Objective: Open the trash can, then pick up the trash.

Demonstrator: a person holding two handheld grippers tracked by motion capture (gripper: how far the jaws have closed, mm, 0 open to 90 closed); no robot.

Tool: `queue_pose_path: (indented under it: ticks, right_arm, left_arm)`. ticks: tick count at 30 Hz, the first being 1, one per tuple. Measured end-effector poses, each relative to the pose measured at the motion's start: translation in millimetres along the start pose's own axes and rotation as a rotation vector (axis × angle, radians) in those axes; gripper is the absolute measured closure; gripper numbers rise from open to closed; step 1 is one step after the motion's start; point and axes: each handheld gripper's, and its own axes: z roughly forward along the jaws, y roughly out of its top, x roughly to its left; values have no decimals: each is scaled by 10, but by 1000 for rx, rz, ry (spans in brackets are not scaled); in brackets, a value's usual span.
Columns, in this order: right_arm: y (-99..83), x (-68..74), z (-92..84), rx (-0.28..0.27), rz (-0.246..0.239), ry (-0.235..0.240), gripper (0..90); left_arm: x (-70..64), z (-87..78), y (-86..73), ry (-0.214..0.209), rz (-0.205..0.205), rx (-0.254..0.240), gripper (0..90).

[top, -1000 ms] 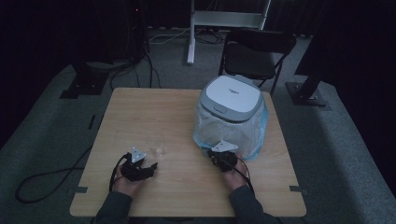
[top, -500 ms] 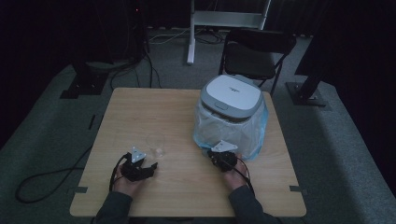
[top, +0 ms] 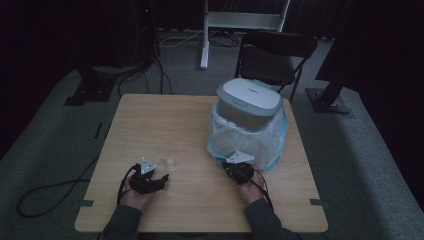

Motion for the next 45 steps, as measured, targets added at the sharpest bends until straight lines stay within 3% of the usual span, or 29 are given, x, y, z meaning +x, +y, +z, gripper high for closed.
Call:
queue_pose_path:
  ticks: [17, 40, 45]
  right_arm:
    - [-38, 7, 18, -10, 15, -2, 900]
    - [-40, 16, 23, -12, -2, -8, 900]
    - [-43, 12, 23, -13, -3, -7, 900]
  left_arm:
    - [1, 2, 2, -2, -1, -1, 356]
    - [-7, 4, 2, 3, 4, 0, 357]
    - [25, -22, 5, -14, -21, 7, 387]
